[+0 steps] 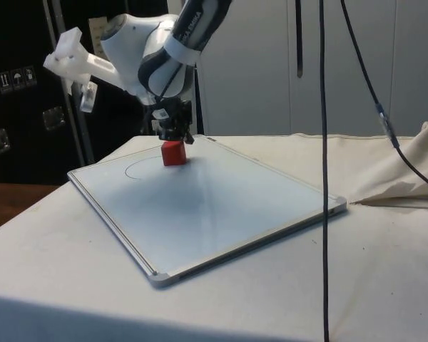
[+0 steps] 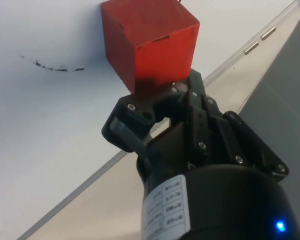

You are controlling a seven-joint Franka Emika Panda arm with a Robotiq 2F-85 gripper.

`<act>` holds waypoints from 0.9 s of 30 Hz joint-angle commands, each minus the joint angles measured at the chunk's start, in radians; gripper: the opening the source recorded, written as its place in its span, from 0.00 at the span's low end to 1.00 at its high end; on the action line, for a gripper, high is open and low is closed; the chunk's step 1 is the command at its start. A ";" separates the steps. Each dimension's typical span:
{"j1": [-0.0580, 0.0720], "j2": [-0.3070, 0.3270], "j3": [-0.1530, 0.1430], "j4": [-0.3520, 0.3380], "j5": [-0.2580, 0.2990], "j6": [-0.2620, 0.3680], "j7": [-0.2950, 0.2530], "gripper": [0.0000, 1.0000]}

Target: Push the cube into the marked area.

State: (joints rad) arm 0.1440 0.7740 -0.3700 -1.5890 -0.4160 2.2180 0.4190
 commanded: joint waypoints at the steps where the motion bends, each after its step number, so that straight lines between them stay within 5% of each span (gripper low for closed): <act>1: -0.007 -0.004 0.007 -0.001 0.017 0.007 0.002 0.00; 5: -0.010 -0.001 0.008 0.005 0.049 0.013 0.002 0.00; 6: -0.002 -0.001 0.000 0.003 0.036 0.006 0.004 0.00; 7: -0.011 0.000 0.009 0.006 0.058 0.016 0.001 0.00; 15: -0.017 0.011 0.011 0.021 0.133 0.045 -0.004 0.00; 16: -0.006 0.006 0.000 0.012 0.120 0.043 0.003 0.00; 17: -0.018 0.015 0.011 0.029 0.147 0.050 -0.005 0.00; 21: -0.020 0.027 0.011 0.049 0.173 0.063 -0.005 0.00; 23: -0.010 0.026 0.000 0.047 0.170 0.062 0.002 0.00; 24: -0.021 0.033 0.011 0.059 0.186 0.069 -0.005 0.00; 27: -0.023 0.044 0.011 0.078 0.212 0.081 -0.005 0.00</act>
State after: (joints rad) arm 0.1310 0.8150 -0.3700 -1.5170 -0.2130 2.2950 0.4210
